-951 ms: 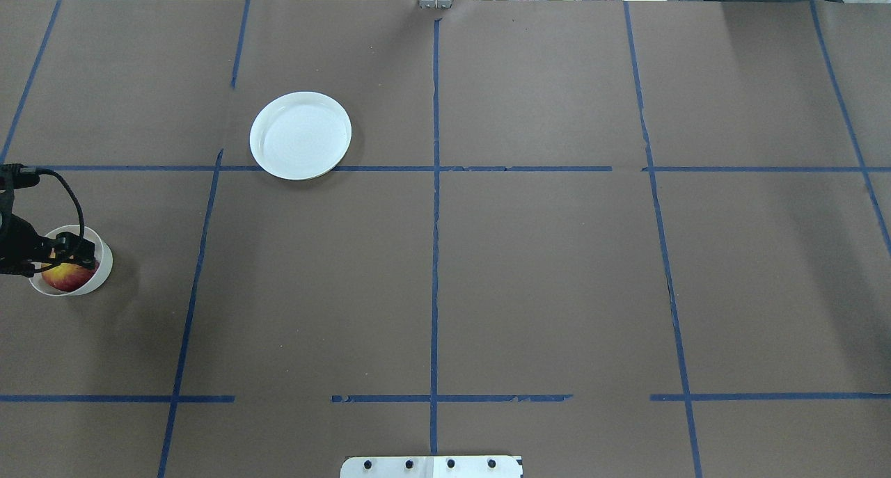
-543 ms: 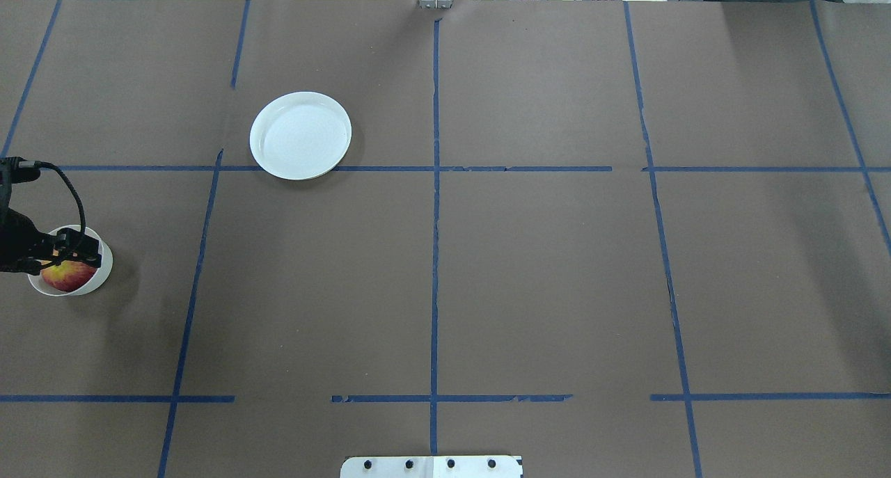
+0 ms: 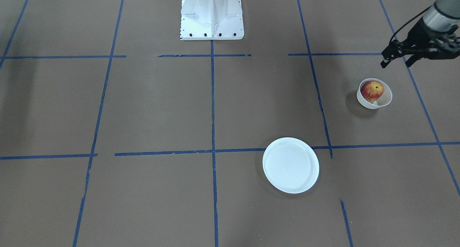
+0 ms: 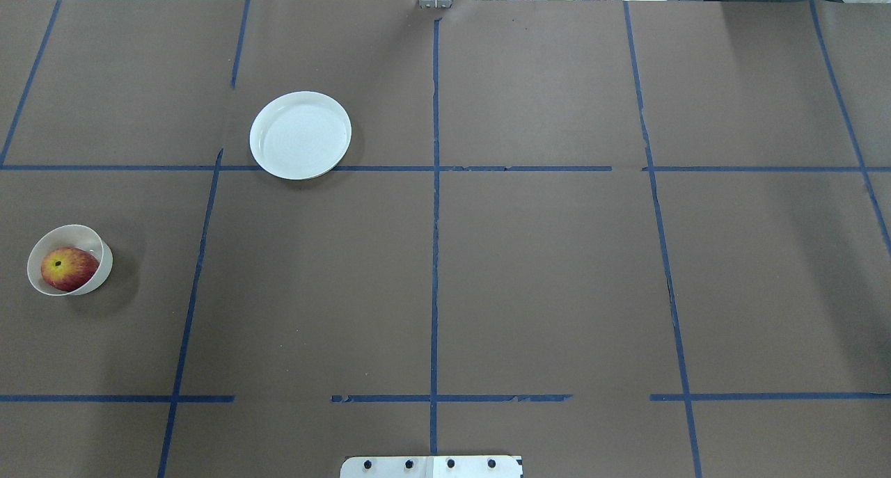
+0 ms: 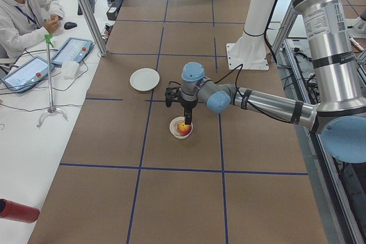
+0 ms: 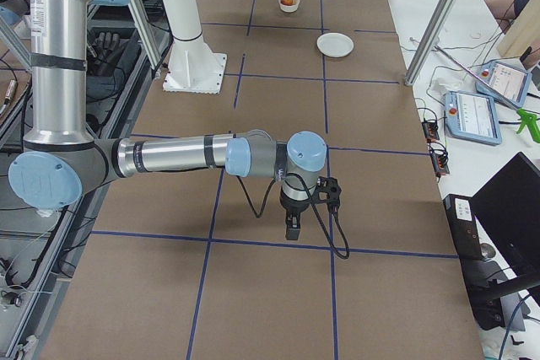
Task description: Move apple from plate to bowl
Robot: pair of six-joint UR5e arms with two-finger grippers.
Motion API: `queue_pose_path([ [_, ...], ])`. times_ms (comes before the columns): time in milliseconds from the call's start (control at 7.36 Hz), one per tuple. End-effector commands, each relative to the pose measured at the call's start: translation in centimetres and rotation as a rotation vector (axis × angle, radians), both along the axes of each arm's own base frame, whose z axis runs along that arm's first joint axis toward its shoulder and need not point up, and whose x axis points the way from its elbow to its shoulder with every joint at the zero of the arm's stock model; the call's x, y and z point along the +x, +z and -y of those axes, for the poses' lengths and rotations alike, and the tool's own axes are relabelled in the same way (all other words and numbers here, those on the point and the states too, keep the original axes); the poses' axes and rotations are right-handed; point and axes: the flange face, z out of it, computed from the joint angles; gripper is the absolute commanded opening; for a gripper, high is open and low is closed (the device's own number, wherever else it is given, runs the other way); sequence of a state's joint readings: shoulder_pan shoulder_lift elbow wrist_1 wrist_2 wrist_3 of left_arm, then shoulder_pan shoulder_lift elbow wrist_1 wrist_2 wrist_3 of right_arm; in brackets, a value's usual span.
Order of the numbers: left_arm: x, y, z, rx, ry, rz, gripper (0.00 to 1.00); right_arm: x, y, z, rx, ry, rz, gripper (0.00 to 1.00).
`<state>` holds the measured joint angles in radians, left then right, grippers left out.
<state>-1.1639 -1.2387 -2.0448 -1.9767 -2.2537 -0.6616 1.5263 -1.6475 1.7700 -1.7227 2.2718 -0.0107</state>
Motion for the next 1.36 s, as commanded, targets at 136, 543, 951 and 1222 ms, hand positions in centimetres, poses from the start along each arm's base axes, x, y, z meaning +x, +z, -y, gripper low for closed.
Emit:
queue_pose_path([
  [136, -10.6, 3.7, -1.5, 0.070, 0.054, 0.095, 1.00, 0.0, 0.0, 0.0, 0.000, 0.000, 0.000, 1.00],
  [543, -16.4, 5.5, -2.2, 0.055, 0.040, 0.132, 1.00, 0.0, 0.0, 0.0, 0.000, 0.000, 0.000, 1.00],
  [951, -16.4, 6.2, -2.2, 0.037, 0.034, 0.130, 1.00, 0.0, 0.0, 0.0, 0.000, 0.000, 0.000, 1.00],
  [1222, -16.6, 6.7, -1.9, 0.033, 0.029, 0.130, 1.00, 0.0, 0.0, 0.0, 0.000, 0.000, 0.000, 1.00],
])
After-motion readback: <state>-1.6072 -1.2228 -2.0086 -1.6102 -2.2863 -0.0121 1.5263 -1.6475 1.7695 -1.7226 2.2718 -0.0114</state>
